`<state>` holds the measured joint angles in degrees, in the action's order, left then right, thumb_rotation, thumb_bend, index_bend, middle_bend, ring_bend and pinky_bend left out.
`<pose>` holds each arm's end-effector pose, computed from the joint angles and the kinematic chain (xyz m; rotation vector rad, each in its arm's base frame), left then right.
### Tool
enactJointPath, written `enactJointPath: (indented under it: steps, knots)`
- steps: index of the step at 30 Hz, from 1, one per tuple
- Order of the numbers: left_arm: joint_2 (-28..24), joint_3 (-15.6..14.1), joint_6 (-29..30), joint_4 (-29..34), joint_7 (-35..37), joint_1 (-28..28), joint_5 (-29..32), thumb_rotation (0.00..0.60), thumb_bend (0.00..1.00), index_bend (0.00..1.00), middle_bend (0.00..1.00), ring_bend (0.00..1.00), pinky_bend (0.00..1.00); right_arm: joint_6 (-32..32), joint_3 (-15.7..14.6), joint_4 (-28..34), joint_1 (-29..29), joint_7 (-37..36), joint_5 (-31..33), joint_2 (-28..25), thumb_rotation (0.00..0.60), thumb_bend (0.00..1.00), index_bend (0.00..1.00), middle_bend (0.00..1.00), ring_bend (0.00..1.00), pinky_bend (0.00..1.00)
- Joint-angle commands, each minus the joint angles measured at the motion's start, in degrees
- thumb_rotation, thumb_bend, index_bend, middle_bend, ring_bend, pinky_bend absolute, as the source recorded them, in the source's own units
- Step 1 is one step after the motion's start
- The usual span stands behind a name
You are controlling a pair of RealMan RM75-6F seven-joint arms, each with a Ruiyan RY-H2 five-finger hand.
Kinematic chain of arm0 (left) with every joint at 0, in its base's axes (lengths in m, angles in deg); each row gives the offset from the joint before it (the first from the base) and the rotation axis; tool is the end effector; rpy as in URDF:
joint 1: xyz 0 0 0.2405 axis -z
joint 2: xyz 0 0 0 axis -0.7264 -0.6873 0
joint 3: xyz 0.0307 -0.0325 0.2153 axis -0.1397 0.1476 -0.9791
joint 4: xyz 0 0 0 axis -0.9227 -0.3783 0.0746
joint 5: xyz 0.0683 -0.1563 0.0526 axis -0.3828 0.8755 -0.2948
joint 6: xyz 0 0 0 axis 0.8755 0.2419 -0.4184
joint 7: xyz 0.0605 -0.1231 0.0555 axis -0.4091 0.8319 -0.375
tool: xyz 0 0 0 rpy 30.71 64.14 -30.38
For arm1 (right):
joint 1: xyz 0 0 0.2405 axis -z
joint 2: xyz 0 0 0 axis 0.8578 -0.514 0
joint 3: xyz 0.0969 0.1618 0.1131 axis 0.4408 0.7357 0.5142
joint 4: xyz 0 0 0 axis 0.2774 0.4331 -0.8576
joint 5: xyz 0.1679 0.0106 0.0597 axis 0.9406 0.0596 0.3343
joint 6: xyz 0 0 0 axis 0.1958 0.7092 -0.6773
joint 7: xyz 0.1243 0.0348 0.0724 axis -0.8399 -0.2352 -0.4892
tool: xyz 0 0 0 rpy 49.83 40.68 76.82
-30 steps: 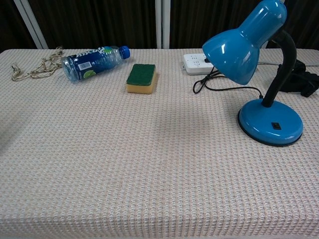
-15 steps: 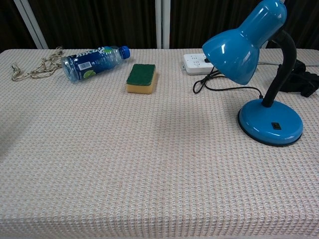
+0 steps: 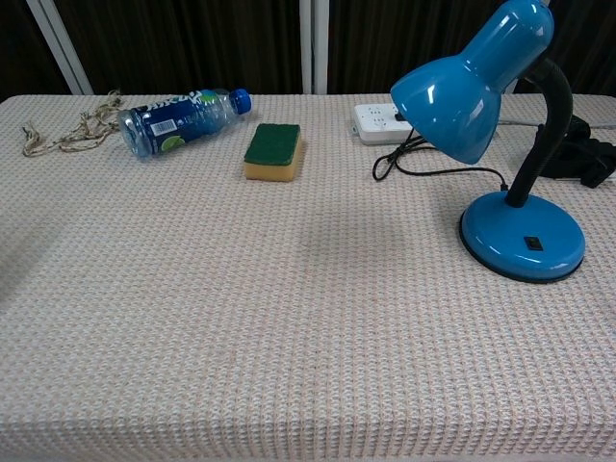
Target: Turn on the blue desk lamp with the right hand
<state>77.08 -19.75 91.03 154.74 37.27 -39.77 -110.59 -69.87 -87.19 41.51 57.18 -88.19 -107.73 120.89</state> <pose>-0.2505 0.1843 0.1610 -1.4672 -0.8415 -0.9328 -0.2741 -0.1627 0.1772 1.4088 -0.9203 0.8527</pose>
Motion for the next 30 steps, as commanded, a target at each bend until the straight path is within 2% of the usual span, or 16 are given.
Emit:
enactJointPath:
  steps: [1, 2, 4, 6, 8, 14, 19, 30]
  knots:
    - [-0.1, 0.0, 0.0, 0.0, 0.1, -0.1, 0.1, 0.600, 0.00, 0.00, 0.00, 0.00, 0.00, 1.5, -0.6, 0.7, -1.1, 1.4, -0.9, 0.6, 0.600, 0.08, 0.00, 0.94, 0.88, 0.86]
    - [-0.1, 0.0, 0.1, 0.1, 0.2, -0.1, 0.1, 0.600, 0.00, 0.00, 0.00, 0.00, 0.00, 2.0, -0.7, 1.0, -1.4, 1.8, -1.3, 0.8, 0.600, 0.11, 0.00, 0.95, 0.89, 0.87]
    - [-0.2, -0.1, 0.2, 0.1, 0.3, -0.2, 0.0, 0.600, 0.00, 0.00, 0.00, 0.00, 0.00, 3.6, -1.3, 1.6, -2.5, 3.4, -2.4, 1.3, 0.600, 0.32, 0.00, 0.97, 0.90, 0.88]
    - [-0.2, -0.1, 0.3, 0.1, 0.4, -0.3, -0.1, 0.600, 0.00, 0.00, 0.00, 0.00, 0.00, 5.3, -1.7, 2.0, -3.5, 5.0, -3.0, 2.0, 0.600, 0.48, 0.00, 0.97, 0.90, 0.89]
    - [-0.1, -0.3, 0.5, 0.1, 0.4, -0.4, -0.2, 0.600, 0.00, 0.00, 0.00, 0.00, 0.00, 7.9, -1.9, 2.3, -4.8, 6.9, -2.7, 3.0, 0.600, 0.55, 0.00, 0.97, 0.90, 0.89]
    - [-0.2, -0.6, 0.8, -0.1, 0.7, -0.9, -0.1, 0.600, 0.00, 0.00, 0.00, 0.00, 0.00, 16.9, -1.6, 1.9, -9.2, 13.2, 1.3, 7.4, 0.600, 0.57, 0.00, 0.97, 0.91, 0.89]
    - [-0.5, -0.7, 1.0, 0.1, 0.9, -1.1, -0.2, 0.600, 0.00, 0.00, 0.00, 0.00, 0.00, 23.3, -1.1, 2.8, -12.3, 15.3, 5.7, 10.2, 0.600, 0.57, 0.00, 0.97, 0.91, 0.89]
    - [-0.4, -0.8, 0.6, -0.3, 1.3, -1.2, 0.1, 0.600, 0.00, 0.00, 0.00, 0.00, 0.00, 25.8, -1.6, 2.3, -14.3, 20.4, 10.2, 13.3, 0.600, 0.57, 0.00, 0.97, 0.91, 0.89]
